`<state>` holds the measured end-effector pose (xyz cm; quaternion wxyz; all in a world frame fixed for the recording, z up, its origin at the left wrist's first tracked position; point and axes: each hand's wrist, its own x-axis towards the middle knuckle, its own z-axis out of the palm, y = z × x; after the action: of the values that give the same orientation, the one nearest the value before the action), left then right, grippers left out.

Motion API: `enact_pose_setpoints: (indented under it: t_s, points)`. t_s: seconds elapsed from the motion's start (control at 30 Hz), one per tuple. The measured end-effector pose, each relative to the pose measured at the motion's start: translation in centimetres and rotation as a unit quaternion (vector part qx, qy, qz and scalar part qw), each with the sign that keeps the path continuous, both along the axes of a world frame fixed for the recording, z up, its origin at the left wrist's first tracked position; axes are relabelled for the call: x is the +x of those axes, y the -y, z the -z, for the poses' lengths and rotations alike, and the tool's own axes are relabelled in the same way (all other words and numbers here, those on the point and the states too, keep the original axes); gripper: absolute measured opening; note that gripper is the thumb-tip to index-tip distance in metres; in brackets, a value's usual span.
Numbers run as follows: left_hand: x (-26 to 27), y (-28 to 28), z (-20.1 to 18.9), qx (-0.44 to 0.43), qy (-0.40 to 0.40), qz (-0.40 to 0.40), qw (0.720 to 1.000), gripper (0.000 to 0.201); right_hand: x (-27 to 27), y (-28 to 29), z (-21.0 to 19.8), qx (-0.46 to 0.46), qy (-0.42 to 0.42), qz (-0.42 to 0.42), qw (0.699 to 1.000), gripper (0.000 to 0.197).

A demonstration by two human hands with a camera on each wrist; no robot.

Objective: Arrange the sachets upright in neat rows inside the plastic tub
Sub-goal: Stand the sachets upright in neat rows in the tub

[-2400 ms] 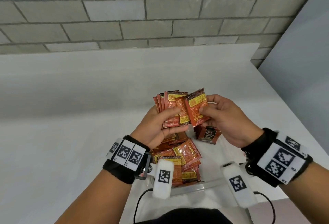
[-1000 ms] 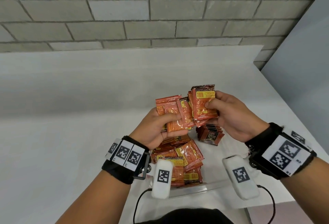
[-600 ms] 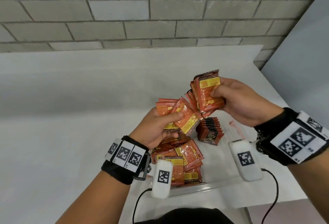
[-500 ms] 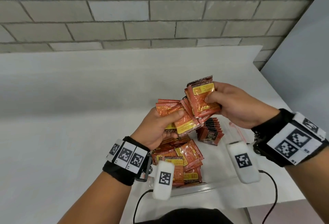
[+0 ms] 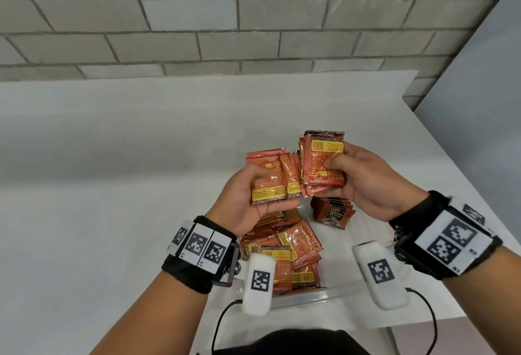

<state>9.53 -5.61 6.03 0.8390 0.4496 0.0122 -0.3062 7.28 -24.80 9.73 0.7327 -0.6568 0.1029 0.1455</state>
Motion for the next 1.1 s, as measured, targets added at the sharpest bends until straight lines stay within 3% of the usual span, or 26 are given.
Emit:
enact_pose_setpoints:
  t_s: [0.1, 0.27, 0.43, 0.63, 0.8, 0.87, 0.93, 1.0, 1.07, 1.1]
  points:
    - [0.0, 0.1, 0.1, -0.001, -0.01, -0.003, 1.0, 0.022, -0.1, 0.2, 0.2, 0.015, 0.006, 0.025, 1.0, 0.028]
    - [-0.2, 0.8, 0.7, 0.087, 0.092, 0.008, 0.992, 0.021, -0.5, 0.3, 0.2, 0.027, -0.013, 0.015, 0.999, 0.03]
    - [-0.2, 1.3, 0.3, 0.122, 0.151, 0.018, 0.981, 0.041, -0.6, -0.1, 0.0, 0.005, -0.009, 0.011, 1.0, 0.031]
    - [-0.4, 2.8, -0.8, 0.087, 0.174, 0.044, 0.98, 0.04, -0.8, -1.2, -0.4, 0.063, 0.0, -0.006, 0.998, 0.032]
    - [0.2, 3.7, -1.1, 0.011, 0.12, 0.022, 0.992, 0.04, -0.8, -1.8, -0.6, 0.068, 0.033, -0.005, 0.997, 0.033]
    - [0.3, 3.9, -1.0, -0.018, 0.105, 0.045, 0.993, 0.021, -1.0, -2.1, -0.4, 0.002, 0.049, -0.043, 0.998, 0.031]
    - [0.4, 4.0, -0.9, -0.032, 0.082, 0.05, 0.995, 0.016, -1.2, -2.3, -0.6, -0.109, 0.077, -0.083, 0.988, 0.025]
    - [0.5, 3.9, -0.7, -0.046, 0.046, 0.053, 0.996, 0.019, -1.2, -1.7, -0.7, -0.285, 0.104, -0.099, 0.948, 0.03]
    - [0.5, 3.8, -0.6, -0.035, 0.018, 0.057, 0.998, 0.024, -1.4, -0.9, -0.8, -0.445, 0.154, -0.086, 0.878, 0.065]
    - [0.5, 3.8, -0.6, -0.027, 0.008, 0.056, 0.998, 0.023, -1.6, -0.7, -1.0, -0.467, 0.195, -0.079, 0.859, 0.082]
